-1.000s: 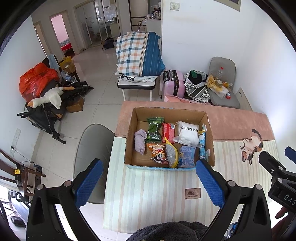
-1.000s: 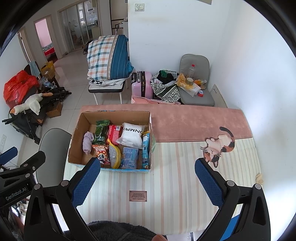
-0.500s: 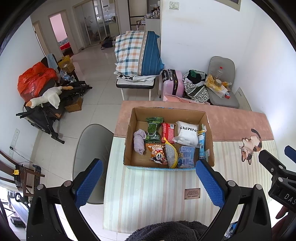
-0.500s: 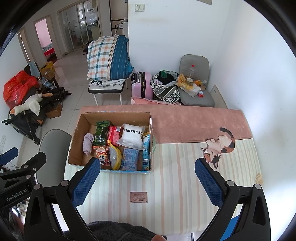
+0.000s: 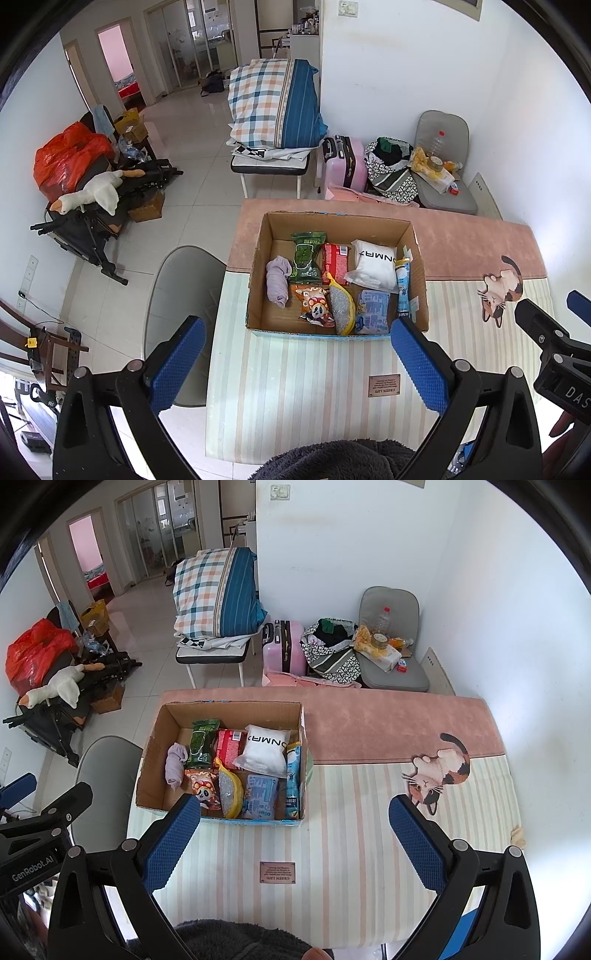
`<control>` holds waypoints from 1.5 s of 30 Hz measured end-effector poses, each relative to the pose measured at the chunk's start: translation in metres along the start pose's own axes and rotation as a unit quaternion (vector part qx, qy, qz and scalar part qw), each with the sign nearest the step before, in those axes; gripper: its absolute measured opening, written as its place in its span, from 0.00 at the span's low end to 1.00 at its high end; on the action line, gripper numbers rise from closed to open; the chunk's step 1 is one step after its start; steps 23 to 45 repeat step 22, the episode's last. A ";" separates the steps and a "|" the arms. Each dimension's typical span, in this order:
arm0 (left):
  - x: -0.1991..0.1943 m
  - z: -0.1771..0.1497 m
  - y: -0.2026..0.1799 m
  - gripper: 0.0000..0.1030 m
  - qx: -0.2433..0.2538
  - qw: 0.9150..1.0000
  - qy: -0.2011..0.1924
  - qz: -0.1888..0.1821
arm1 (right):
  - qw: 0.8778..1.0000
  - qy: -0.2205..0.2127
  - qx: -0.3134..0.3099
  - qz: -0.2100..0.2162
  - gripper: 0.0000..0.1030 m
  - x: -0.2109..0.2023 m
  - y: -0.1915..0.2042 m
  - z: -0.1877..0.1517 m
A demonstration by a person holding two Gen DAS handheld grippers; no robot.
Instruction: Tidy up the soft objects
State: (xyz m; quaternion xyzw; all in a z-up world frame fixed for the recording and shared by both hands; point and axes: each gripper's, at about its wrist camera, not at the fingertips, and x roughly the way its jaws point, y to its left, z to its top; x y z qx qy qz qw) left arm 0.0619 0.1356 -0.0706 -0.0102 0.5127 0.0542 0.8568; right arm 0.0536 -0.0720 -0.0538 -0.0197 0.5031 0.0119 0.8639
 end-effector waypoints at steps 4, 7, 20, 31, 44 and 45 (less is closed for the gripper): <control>0.001 0.000 -0.001 1.00 0.000 1.000 -0.001 -0.001 | 1.000 0.000 -0.001 0.000 1.00 0.001 0.000 0.001; 0.002 0.000 -0.001 1.00 0.000 1.000 -0.001 -0.001 | 1.000 0.000 0.000 0.000 1.00 0.001 0.000 0.002; 0.003 -0.002 -0.001 1.00 -0.003 1.000 -0.005 -0.002 | 1.000 0.000 -0.002 0.001 1.00 0.002 0.000 0.003; 0.004 -0.003 -0.001 1.00 -0.005 1.000 -0.005 -0.002 | 1.000 -0.001 -0.003 0.000 1.00 0.002 0.003 0.002; 0.004 -0.003 -0.001 1.00 -0.005 1.000 -0.005 -0.002 | 1.000 -0.001 -0.003 0.000 1.00 0.002 0.003 0.002; 0.004 -0.003 -0.001 1.00 -0.005 1.000 -0.005 -0.002 | 1.000 -0.001 -0.003 0.000 1.00 0.002 0.003 0.002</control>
